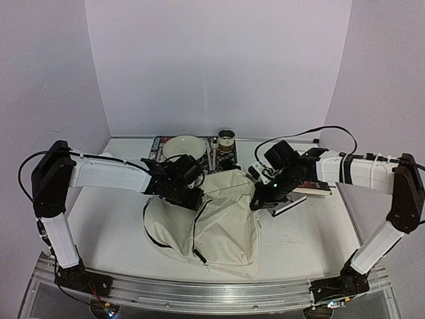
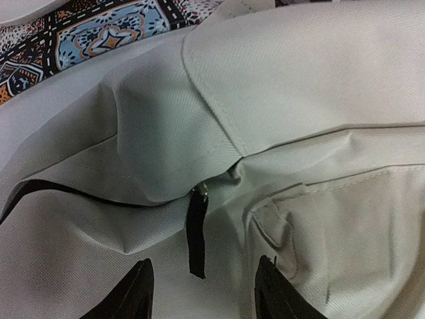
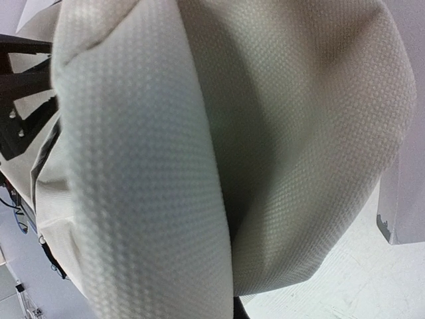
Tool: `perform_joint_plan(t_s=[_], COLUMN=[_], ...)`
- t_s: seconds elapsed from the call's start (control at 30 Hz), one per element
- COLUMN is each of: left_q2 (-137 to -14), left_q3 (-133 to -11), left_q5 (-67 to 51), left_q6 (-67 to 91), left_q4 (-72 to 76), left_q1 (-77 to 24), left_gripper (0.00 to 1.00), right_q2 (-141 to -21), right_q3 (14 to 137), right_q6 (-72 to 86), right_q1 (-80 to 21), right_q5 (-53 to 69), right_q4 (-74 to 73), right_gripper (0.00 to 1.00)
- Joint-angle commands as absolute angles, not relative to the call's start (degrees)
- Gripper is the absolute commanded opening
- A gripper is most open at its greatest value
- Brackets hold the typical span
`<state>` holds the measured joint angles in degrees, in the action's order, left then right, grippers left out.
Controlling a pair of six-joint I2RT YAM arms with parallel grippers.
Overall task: Pack the student bag
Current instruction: Rotate the student bag at the center of the board.
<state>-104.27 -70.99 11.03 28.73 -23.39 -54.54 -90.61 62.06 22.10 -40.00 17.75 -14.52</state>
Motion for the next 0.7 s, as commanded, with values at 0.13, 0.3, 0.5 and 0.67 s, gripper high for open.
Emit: perform_joint_plan(t_s=[0.13,0.3,0.5,0.67], left_q2=[-107.4,-111.1,-110.2,-102.3], left_q3=[-74.1,-75.8,-75.0,-70.9], left_q5=[14.8,13.6,13.6,15.5], left_q6=[26.8,26.5,26.7,27.6], left_q4=[-22.8,-22.8,-22.9,-24.8], left_q1=[-54.4,-54.4,-54.4,-54.4], left_gripper=[0.50,0.44,0.24,0.03], right_q2=[-87.8,-87.6,-86.6,-85.1], right_q3=[61.8,61.7,61.4,61.6], right_q6=[20.1,20.1,19.7,20.2], right_q1=[-40.9,-40.9,-40.9,-40.6], right_q5=[17.9,17.7,15.4,7.6], right_q4=[-14.2,-14.2,-14.3,-15.1], right_gripper=[0.00,0.00,0.00,0.00])
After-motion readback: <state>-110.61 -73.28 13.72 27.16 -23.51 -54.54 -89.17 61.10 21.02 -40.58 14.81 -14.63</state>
